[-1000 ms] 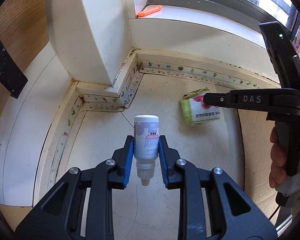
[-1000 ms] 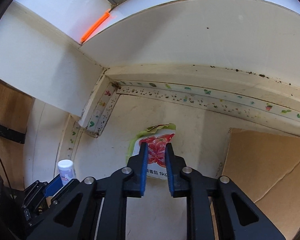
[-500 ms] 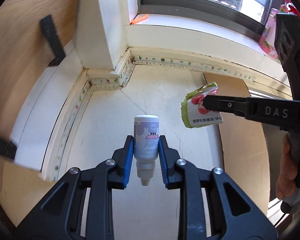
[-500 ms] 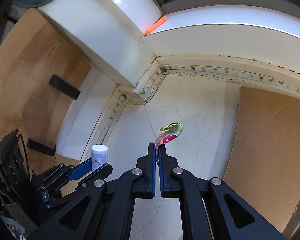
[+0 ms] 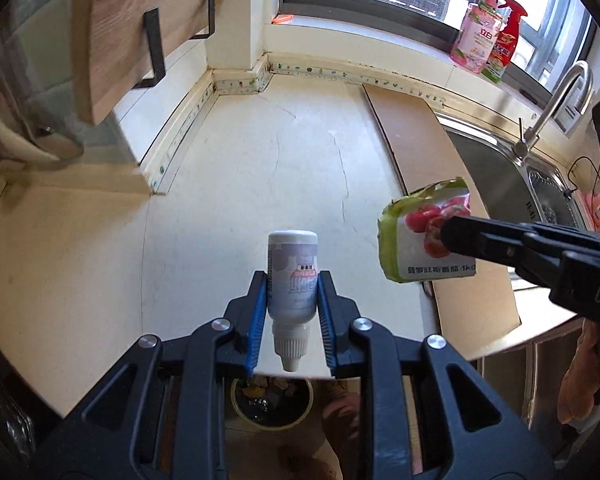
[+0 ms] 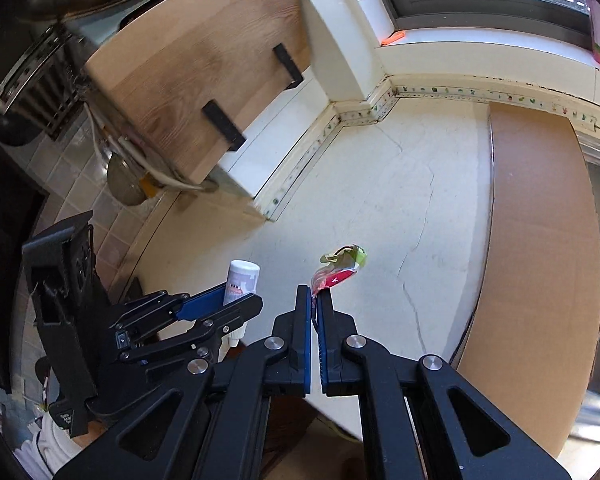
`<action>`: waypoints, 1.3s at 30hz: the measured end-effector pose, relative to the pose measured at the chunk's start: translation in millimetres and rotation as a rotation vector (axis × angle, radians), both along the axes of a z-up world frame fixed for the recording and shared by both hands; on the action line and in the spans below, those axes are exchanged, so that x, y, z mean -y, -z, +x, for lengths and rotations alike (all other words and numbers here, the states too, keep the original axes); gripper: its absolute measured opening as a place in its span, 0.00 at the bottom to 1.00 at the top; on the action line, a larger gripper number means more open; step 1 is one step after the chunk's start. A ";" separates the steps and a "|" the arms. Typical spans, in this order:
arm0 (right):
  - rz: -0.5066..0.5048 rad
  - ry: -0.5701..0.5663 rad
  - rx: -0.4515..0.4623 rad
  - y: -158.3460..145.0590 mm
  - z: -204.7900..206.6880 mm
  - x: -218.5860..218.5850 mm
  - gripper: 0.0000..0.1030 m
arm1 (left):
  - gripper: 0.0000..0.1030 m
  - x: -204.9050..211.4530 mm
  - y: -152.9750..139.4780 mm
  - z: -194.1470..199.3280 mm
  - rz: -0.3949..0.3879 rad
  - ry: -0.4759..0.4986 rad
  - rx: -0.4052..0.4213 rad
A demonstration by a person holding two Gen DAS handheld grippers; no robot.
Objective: Collect trash
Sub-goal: 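Carry the bottle and pouch down over the black bin and open both tools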
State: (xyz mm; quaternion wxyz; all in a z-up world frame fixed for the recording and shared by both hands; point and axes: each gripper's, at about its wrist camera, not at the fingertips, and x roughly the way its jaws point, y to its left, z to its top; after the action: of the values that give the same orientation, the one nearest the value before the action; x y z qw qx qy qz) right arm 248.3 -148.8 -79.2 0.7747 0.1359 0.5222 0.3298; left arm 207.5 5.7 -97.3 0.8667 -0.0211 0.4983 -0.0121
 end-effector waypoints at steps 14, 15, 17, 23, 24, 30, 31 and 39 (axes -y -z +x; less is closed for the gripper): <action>-0.140 -0.078 -0.036 38.1 -212.3 -49.2 0.03 | 0.21 -29.0 68.9 -162.2 -0.053 -0.012 -0.097; -0.155 -0.083 -0.048 47.7 -222.3 -51.8 0.03 | 0.21 -28.6 78.3 -167.5 -0.045 -0.013 -0.109; -0.172 -0.095 -0.082 70.0 -233.6 -58.5 0.02 | 0.21 -26.9 101.4 -180.1 -0.042 -0.015 -0.143; -0.193 -0.101 -0.197 163.8 -260.7 -63.8 0.03 | 0.21 -23.6 187.6 -202.5 -0.064 -0.044 -0.245; -0.197 -0.102 -0.215 183.2 -265.1 -64.0 0.03 | 0.21 -24.3 206.2 -206.1 -0.076 -0.052 -0.261; -0.203 -0.107 -0.299 288.2 -276.9 -73.1 0.03 | 0.21 -37.6 302.8 -217.9 -0.105 -0.104 -0.326; -0.208 -0.112 -0.307 306.4 -280.7 -75.7 0.03 | 0.21 -40.6 314.8 -218.5 -0.112 -0.111 -0.329; -0.209 -0.118 -0.344 403.4 -266.3 -101.6 0.03 | 0.21 -63.6 386.8 -207.3 -0.118 -0.145 -0.349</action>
State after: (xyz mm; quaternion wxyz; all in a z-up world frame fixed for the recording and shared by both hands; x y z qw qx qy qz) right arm -18.0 -47.2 -482.6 0.6633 0.0784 0.6851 0.2906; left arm 0.2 69.2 -484.2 0.7630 -0.1093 0.6367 0.0251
